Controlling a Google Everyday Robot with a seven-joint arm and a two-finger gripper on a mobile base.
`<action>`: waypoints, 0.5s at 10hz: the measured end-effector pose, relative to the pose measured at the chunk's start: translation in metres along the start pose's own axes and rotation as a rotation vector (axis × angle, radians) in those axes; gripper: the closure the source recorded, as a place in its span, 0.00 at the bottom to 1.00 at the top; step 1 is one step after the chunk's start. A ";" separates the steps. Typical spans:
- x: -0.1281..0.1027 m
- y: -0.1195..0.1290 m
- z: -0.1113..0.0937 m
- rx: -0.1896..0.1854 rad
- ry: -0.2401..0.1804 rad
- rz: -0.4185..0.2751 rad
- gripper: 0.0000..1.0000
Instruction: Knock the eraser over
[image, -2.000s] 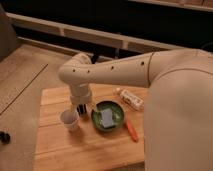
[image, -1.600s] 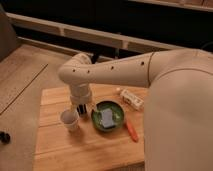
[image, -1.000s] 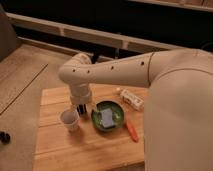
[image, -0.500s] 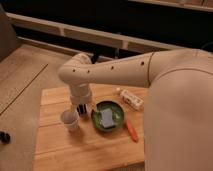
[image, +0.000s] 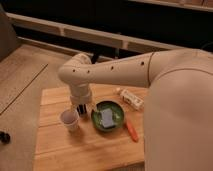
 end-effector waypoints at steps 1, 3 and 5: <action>-0.011 -0.003 -0.002 0.021 -0.025 -0.010 0.59; -0.040 0.004 -0.009 0.045 -0.087 -0.066 0.81; -0.059 0.011 -0.005 0.038 -0.102 -0.101 0.98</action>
